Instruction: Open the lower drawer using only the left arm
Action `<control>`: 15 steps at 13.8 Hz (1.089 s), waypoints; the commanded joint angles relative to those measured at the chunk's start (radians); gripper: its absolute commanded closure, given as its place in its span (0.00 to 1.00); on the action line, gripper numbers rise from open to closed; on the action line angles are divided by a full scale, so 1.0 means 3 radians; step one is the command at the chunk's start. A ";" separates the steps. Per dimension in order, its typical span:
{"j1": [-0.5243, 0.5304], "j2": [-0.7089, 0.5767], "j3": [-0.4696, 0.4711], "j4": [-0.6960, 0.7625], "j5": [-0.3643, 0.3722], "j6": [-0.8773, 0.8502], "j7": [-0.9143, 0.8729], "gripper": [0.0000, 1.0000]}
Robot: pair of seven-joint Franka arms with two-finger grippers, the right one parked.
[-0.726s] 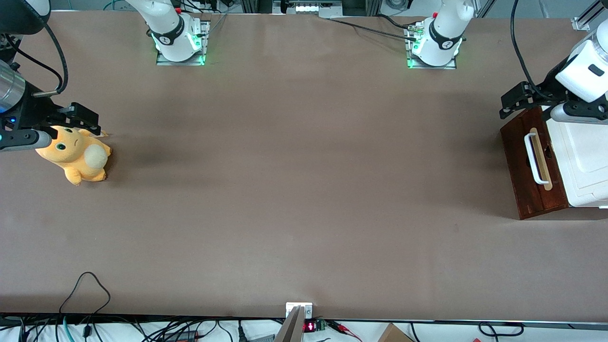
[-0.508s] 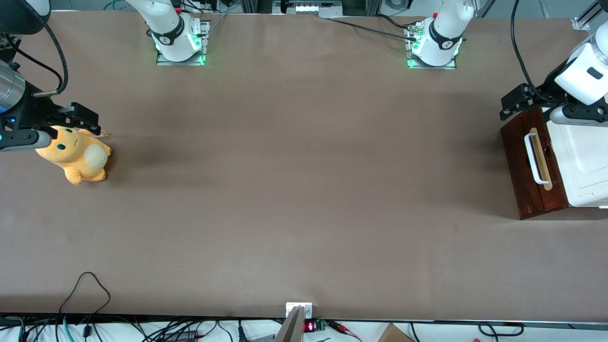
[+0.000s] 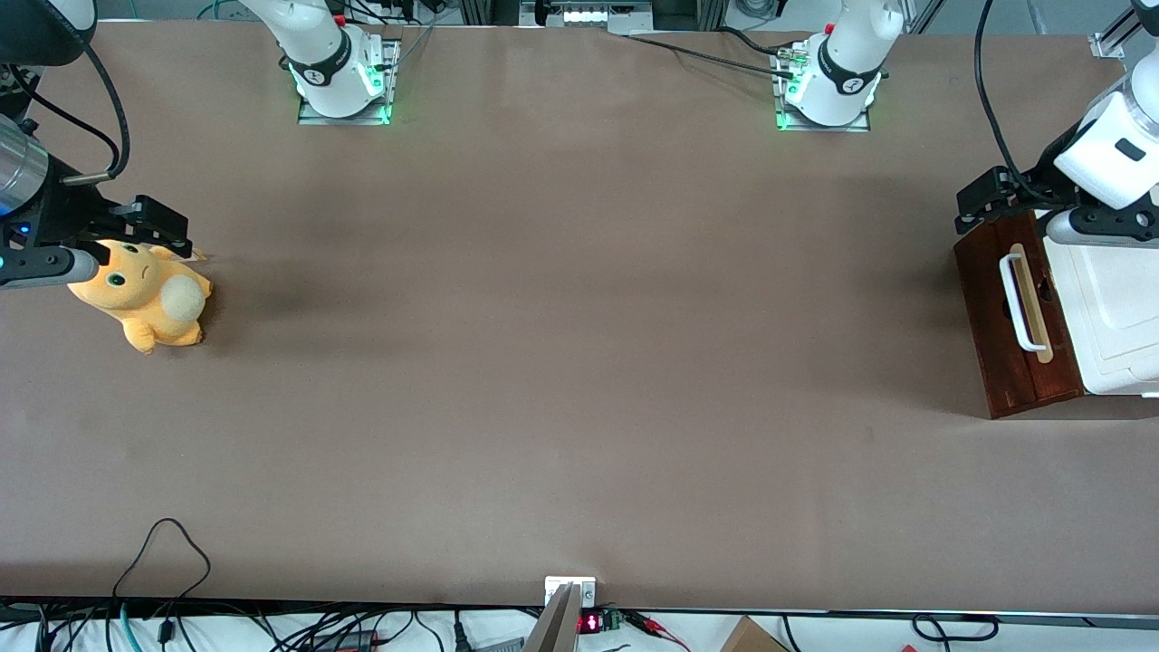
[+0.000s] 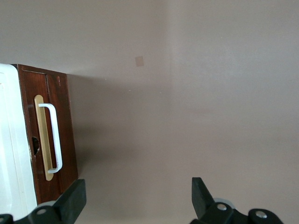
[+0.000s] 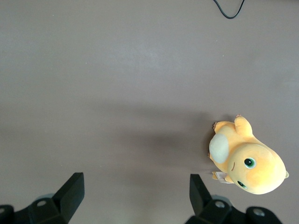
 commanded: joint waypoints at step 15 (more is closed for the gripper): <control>-0.0064 0.0511 -0.0033 0.0304 0.0767 -0.0579 -0.0275 0.00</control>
